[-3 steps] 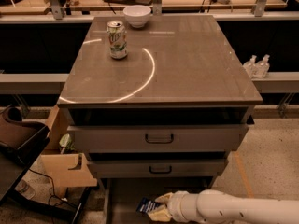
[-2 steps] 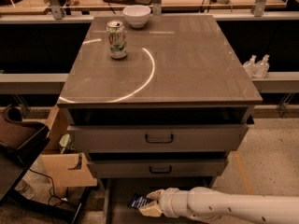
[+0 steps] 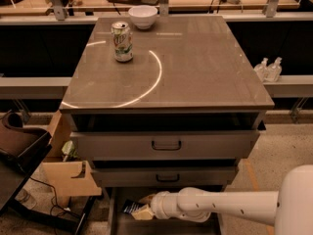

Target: Place rxbar blueberry into bottom drawer

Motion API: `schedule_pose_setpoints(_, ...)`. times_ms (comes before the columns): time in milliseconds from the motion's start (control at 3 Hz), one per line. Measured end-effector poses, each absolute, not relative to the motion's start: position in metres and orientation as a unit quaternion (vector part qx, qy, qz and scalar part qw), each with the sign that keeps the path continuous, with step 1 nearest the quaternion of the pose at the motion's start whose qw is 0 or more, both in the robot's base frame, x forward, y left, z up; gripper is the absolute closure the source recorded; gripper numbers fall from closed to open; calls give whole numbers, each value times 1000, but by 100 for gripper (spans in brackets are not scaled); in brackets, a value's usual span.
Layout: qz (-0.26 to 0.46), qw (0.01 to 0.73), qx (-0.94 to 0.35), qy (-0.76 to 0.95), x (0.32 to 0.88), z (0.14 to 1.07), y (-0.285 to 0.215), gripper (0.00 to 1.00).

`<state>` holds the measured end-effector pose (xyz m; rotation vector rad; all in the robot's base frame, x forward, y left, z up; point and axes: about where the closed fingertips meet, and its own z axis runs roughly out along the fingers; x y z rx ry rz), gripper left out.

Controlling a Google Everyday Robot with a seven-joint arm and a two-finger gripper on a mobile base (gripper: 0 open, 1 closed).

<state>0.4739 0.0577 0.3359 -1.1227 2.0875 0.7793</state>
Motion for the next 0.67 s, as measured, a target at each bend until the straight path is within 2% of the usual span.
schedule_pose_setpoints(667, 331, 323, -424, 779, 468, 271, 69, 100)
